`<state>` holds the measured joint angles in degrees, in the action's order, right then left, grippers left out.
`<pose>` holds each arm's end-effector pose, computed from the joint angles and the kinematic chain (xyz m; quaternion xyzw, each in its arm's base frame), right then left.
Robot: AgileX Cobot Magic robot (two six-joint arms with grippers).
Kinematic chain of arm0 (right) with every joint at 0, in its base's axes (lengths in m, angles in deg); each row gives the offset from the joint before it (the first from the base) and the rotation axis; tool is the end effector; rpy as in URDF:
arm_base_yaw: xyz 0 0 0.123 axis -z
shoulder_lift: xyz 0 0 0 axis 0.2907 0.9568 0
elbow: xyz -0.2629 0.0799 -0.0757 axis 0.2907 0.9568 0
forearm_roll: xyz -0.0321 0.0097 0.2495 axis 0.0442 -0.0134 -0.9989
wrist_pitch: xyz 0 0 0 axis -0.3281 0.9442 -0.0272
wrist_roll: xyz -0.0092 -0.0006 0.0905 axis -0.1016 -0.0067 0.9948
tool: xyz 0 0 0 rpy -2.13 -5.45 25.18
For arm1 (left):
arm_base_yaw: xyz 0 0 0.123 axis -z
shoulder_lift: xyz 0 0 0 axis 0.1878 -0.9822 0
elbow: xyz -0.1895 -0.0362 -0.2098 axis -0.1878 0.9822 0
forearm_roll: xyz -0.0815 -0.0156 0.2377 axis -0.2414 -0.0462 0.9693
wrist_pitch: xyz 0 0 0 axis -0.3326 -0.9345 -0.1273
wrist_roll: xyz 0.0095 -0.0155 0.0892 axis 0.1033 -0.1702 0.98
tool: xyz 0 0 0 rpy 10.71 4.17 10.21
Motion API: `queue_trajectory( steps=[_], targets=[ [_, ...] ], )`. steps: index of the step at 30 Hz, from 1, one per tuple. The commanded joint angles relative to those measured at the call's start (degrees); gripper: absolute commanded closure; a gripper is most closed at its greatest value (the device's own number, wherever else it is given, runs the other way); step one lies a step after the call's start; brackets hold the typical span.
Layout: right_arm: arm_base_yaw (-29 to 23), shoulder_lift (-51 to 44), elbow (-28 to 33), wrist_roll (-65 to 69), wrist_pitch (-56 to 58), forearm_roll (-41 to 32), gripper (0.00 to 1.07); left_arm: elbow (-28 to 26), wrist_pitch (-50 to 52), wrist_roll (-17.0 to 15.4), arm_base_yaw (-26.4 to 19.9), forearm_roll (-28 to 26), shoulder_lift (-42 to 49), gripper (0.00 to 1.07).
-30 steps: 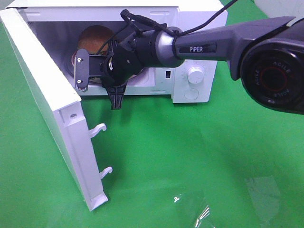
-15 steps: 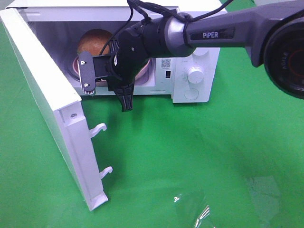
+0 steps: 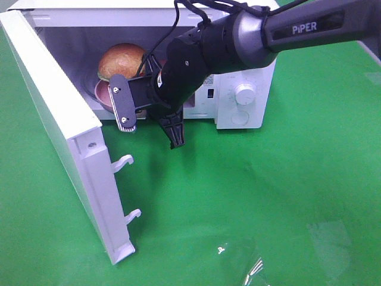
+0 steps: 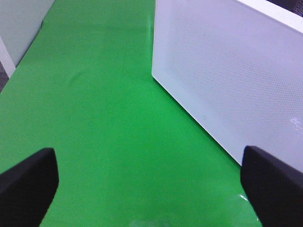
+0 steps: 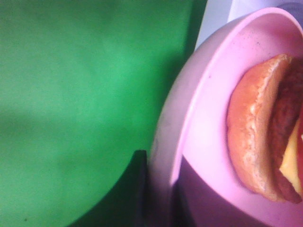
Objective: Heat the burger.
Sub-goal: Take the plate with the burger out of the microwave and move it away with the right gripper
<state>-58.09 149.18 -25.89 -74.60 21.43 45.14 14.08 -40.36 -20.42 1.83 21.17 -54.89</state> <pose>0.3675 0.3157 0.1519 -0.7990 0.4847 -0.1318 0.3307 -0.0073 -0.0152 0.2836 0.0009 0.8458 -0.0066 0.5334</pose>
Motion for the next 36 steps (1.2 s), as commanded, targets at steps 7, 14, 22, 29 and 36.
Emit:
queue_trajectory(
  steps=[7, 14, 22, 29, 36],
  targets=[
    [0.17, -7.39, 8.65, -8.94, -5.44, -3.72, 1.07, 0.23, -0.06, -0.29, 0.4, -0.34, 0.29, 0.1],
    [0.17, -12.15, 14.44, -15.58, -7.22, -8.02, 1.07, 0.23, -0.06, -0.29, 0.4, -0.34, 0.29, 0.1],
    [0.17, -18.05, 21.08, -19.08, -8.94, -9.68, 1.07, 0.23, -0.06, -0.29, 0.4, -0.34, 0.29, 0.1],
    [0.17, -22.12, 26.76, -19.02, -12.03, -10.89, 1.07, 0.23, -0.06, -0.29, 0.4, -0.34, 0.29, 0.1],
    [-1.2, -26.13, 32.95, -18.56, -14.9, -10.94, 1.07, 0.23, -0.06, -0.29, 0.4, -0.34, 0.29, 0.1]
  ],
)
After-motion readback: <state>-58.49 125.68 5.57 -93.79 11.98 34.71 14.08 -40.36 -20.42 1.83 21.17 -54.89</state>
